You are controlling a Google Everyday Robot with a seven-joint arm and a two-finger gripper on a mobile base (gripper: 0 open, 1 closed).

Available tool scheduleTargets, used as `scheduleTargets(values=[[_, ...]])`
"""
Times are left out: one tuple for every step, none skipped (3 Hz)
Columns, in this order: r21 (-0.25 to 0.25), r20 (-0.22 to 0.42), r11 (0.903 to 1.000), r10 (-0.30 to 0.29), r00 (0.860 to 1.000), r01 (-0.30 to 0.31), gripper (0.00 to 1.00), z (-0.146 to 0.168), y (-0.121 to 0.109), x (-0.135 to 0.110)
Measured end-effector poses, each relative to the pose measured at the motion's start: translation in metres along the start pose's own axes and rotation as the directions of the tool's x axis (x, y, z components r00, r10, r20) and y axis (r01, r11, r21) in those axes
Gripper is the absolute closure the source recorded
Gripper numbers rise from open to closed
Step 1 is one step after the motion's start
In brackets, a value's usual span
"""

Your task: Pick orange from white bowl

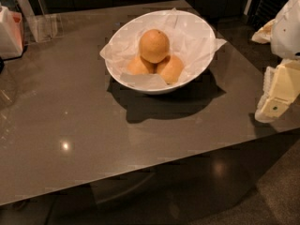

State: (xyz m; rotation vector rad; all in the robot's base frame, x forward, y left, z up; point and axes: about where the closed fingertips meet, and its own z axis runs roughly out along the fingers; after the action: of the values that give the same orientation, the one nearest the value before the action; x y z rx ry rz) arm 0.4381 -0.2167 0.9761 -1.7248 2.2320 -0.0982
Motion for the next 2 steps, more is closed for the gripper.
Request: scheduleTargets(values=[[0.000,0.000,1.0000,0.000,1.000,0.000,0.00,0.000,0.000,0.000],[-0.002,0.034,1.0000,-0.005,0.999,0.006,0.00,0.001,-0.010,-0.011]])
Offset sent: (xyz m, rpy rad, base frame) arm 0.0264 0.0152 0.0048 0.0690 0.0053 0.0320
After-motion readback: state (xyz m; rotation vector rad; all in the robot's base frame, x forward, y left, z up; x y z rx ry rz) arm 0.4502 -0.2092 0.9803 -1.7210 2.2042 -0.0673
